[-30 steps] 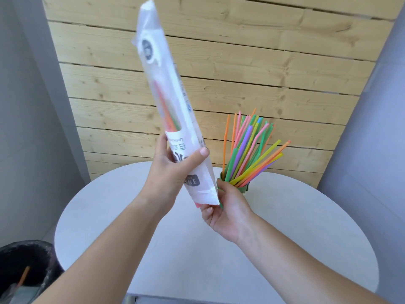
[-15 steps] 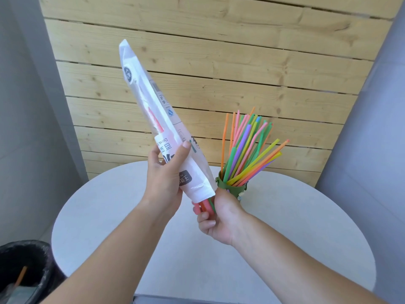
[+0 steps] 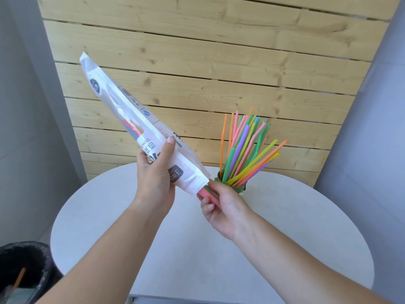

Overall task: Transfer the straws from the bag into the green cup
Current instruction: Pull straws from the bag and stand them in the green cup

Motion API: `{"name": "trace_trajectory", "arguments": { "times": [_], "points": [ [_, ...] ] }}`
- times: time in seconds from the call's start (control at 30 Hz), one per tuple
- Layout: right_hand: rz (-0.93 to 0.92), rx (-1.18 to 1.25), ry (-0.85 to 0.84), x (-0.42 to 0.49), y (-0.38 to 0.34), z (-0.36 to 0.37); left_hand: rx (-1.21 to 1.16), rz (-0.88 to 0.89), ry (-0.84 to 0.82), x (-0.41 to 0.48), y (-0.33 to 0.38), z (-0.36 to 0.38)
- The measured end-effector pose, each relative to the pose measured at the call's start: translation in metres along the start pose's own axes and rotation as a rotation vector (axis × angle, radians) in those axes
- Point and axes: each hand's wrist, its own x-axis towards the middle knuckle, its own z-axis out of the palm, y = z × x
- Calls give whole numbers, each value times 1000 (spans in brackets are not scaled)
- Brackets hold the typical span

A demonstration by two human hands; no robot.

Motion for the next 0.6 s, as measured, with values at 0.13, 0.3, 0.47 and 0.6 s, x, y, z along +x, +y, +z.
{"name": "trace_trajectory", "arguments": {
  "times": [0.13,0.3,0.47,0.6],
  "points": [
    [-80,64,9,0,1,3,-8,8,12,-3,-2,4],
    [-105,75,30,-1,5,4,-26,9,-4,-5,-6,6],
    [-121,67,85,1,1,-1,-40,13,31,0,-1,0],
    [-133,31,84,1,1,-6,-51,12,58,1,2,-2]
  ]
}}
